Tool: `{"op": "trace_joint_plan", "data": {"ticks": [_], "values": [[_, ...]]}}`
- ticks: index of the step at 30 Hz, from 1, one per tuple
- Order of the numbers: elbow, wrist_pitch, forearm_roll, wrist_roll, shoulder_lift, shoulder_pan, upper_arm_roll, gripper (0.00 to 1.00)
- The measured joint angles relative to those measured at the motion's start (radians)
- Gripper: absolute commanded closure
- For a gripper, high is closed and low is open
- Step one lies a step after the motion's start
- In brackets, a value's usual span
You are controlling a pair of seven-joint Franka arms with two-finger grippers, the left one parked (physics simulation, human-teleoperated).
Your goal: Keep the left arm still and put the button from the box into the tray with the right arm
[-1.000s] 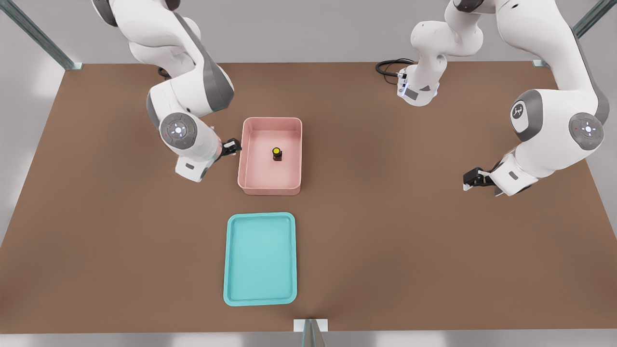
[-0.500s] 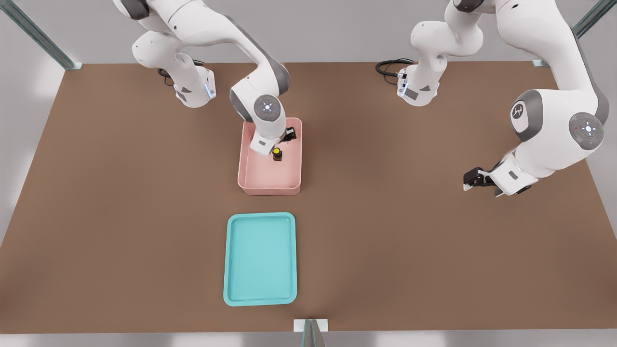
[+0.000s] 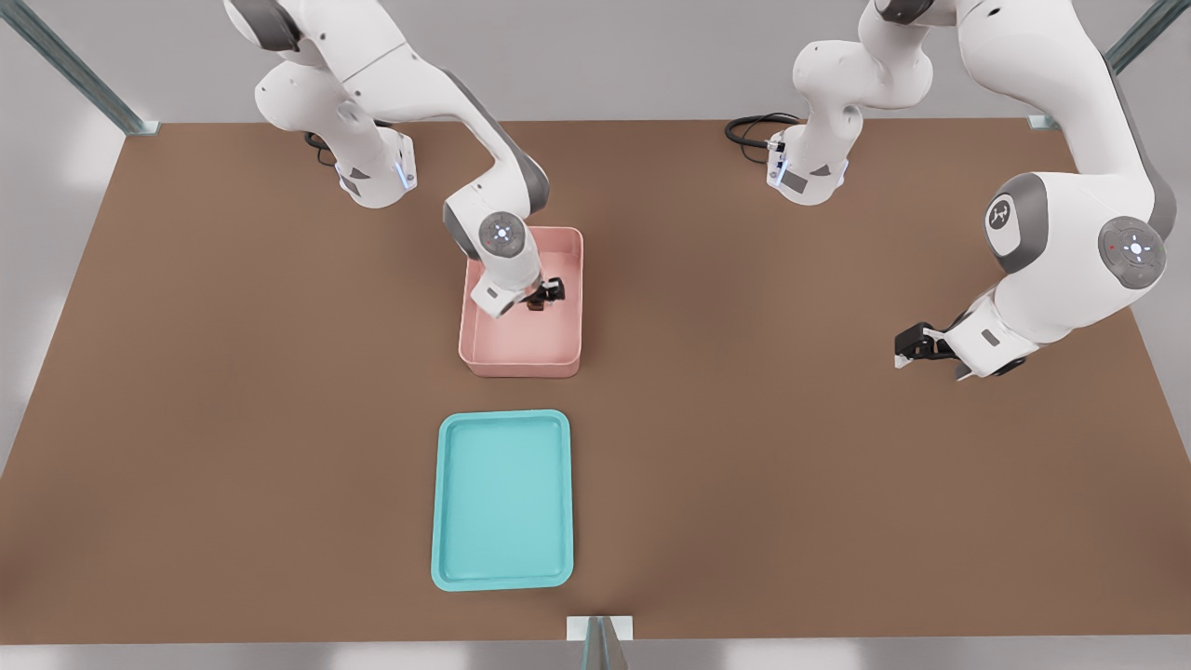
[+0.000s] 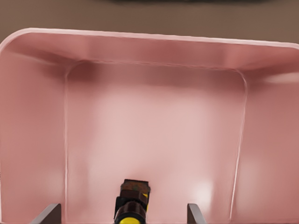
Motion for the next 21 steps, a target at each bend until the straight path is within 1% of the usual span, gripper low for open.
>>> {"op": "trace_joint_plan", "data": {"ticks": [7,13,21], "values": [[-0.025,0.058,0.019,0.046,0.027,0.002,0.017,0.00],[-0.069,0.082,0.060,0.074,0.026,0.003,0.059,0.00],[-0.112,0.091,0.076,0.099,0.018,0.002,0.066,0.00]]}}
